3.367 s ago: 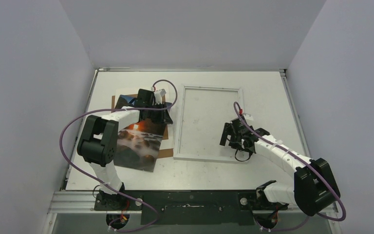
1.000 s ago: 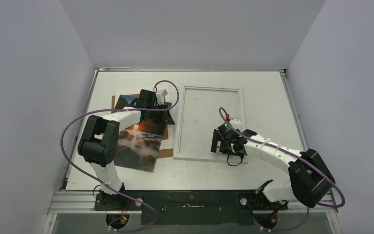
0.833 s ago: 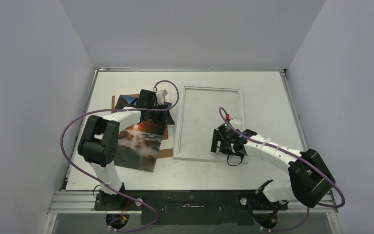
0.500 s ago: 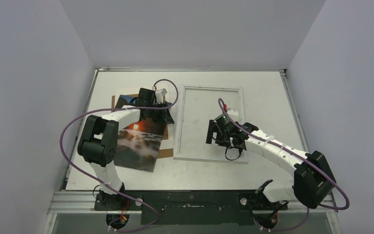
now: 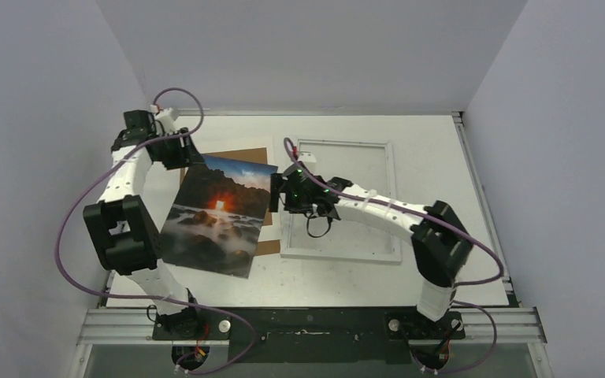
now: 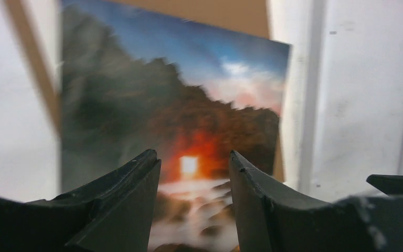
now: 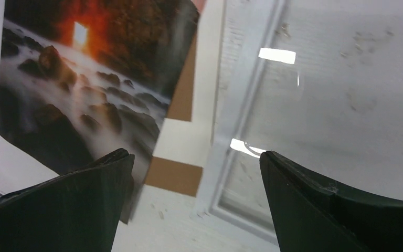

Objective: Put the photo into the frame

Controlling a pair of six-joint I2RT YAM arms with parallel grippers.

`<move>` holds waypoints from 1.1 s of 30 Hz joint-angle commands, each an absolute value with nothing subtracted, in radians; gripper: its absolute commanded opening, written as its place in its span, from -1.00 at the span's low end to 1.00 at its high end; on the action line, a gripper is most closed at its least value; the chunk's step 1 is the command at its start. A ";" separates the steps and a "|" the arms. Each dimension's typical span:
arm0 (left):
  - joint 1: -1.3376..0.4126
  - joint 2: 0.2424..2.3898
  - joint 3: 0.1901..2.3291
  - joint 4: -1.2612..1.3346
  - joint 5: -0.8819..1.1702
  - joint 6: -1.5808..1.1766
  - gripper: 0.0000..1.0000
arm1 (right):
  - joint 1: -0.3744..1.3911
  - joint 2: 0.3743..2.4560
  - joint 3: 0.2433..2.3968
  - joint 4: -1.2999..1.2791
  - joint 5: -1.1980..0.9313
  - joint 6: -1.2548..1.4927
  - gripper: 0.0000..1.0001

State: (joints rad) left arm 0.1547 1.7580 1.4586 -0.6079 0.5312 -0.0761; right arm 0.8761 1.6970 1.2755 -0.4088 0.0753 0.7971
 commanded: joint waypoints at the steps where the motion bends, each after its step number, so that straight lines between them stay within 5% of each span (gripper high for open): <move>1: 0.311 1.762 1.458 -0.792 0.499 0.132 -0.02 | 0.926 1.884 1.475 -0.337 0.047 0.780 0.91; 9: 0.476 1.803 1.380 -0.770 0.472 0.221 -0.06 | 0.926 2.096 1.627 -0.376 0.091 0.775 0.95; 33: 0.462 1.876 1.155 -0.502 0.346 0.226 -0.27 | 0.870 2.219 1.629 -0.362 -0.052 0.857 0.96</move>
State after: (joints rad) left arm 0.4736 1.8755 1.1938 -0.5800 0.3965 0.2073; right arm 0.8822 2.1731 1.6196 -0.3504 0.0025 0.8227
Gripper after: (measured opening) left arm 0.367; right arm 0.977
